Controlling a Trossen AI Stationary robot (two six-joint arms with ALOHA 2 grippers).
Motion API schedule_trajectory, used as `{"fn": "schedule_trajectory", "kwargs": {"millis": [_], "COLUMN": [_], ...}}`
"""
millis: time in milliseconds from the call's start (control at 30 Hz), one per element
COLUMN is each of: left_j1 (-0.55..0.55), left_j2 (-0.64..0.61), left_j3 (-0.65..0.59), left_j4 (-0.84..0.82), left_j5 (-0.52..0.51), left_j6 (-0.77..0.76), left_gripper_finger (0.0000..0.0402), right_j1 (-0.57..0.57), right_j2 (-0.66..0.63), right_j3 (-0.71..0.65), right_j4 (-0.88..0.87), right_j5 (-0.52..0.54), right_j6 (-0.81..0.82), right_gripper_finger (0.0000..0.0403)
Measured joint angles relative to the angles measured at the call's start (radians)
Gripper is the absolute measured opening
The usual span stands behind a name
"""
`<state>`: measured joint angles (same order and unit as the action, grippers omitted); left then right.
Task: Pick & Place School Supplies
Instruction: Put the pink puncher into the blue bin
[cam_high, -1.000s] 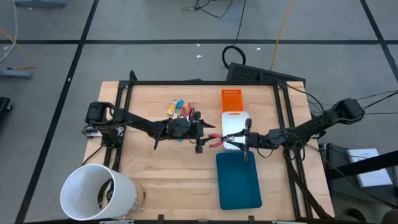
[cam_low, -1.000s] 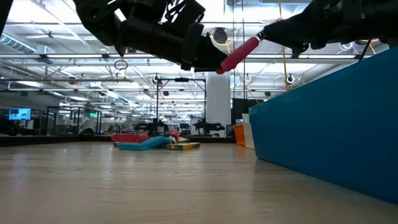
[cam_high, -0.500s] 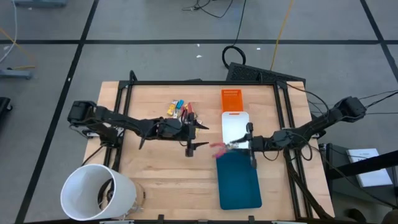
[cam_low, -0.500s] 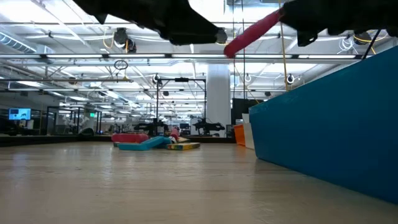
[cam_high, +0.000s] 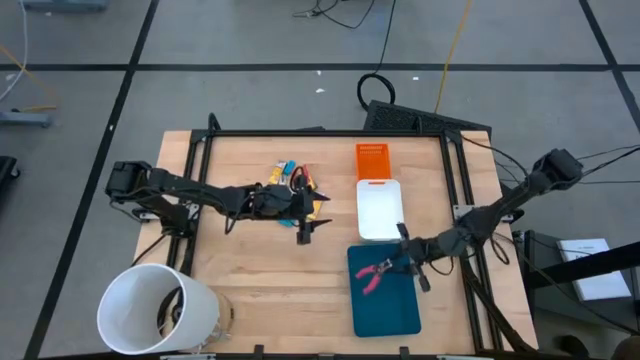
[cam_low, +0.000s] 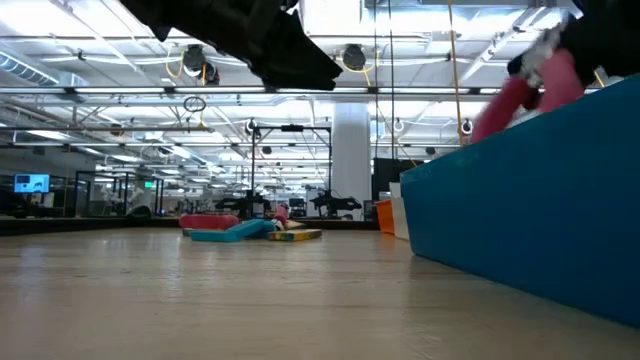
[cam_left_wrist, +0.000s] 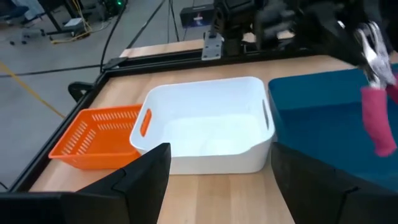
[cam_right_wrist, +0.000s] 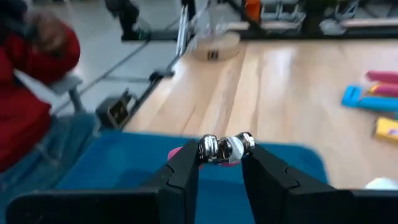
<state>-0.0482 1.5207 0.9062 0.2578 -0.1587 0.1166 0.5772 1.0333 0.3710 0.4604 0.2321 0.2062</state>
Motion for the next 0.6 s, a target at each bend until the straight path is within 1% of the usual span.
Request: {"fn": "schedule_trajectory", "kwargs": {"millis": [133, 300, 600], "left_j1": [0.0, 0.0, 0.0], "left_j2": [0.0, 0.0, 0.0], "left_j3": [0.0, 0.0, 0.0], "left_j4": [0.0, 0.0, -0.002], "left_j5": [0.0, 0.0, 0.0], "left_j6": [-0.006, -0.006, -0.008], "left_gripper_finger": [0.028, 0.028, 0.028], "right_j1": [0.021, 0.02, 0.02], "right_j2": [0.089, 0.181, 0.195], "right_j3": [0.0, 0.0, 0.0], "right_j4": [0.007, 0.083, 0.095], "right_j5": [0.0, 0.002, 0.004], "right_j6": [-0.003, -0.004, 0.096], "right_gripper_finger": [0.009, 0.0095, 0.0154]}}
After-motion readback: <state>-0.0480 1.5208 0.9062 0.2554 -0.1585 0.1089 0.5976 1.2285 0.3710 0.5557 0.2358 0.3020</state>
